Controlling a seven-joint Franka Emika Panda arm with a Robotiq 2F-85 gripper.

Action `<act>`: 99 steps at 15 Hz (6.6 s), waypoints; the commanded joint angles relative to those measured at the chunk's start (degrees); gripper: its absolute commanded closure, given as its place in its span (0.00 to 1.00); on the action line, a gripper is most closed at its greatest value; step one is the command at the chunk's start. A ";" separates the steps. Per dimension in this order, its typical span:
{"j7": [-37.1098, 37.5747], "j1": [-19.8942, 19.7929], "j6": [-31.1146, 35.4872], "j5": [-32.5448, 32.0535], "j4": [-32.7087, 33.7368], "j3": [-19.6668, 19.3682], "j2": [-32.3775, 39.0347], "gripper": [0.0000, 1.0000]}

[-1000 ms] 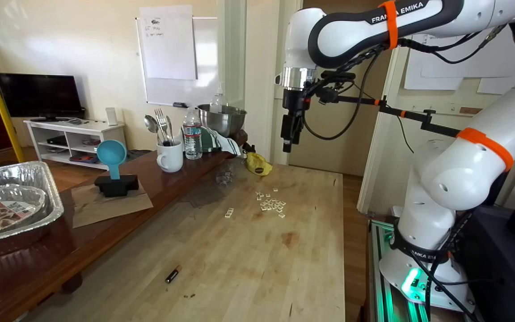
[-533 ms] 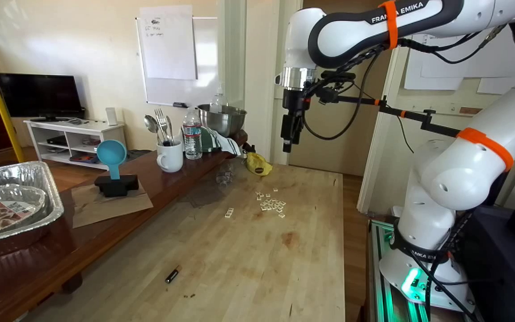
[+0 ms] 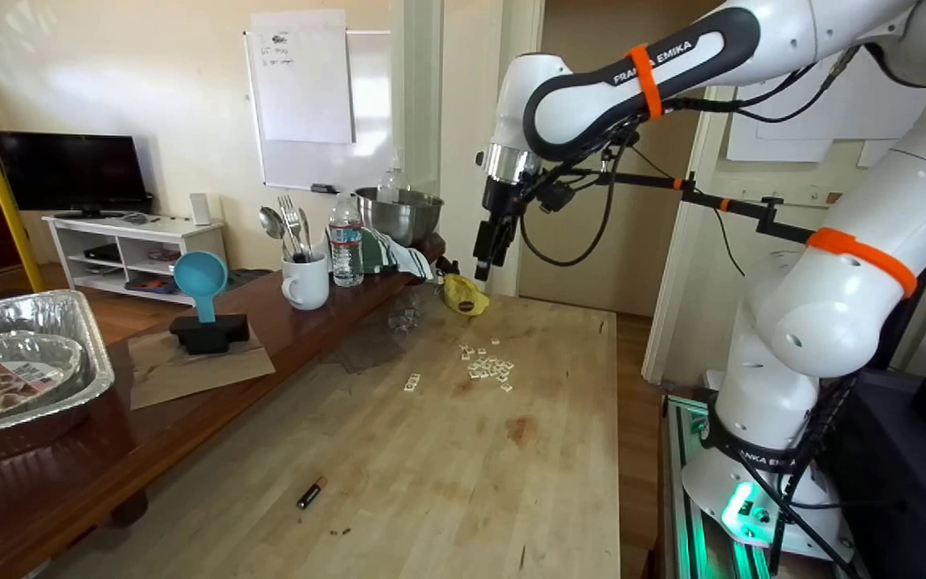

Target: Align four letter tiles at the top.

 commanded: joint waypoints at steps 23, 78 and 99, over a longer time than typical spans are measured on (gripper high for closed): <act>-47.42 2.30 16.80 5.65 1.28 -6.40 19.98 0.00; -53.93 -8.92 27.48 4.28 13.84 1.50 46.30 1.00; -18.31 -6.85 24.60 0.36 14.67 3.39 41.15 1.00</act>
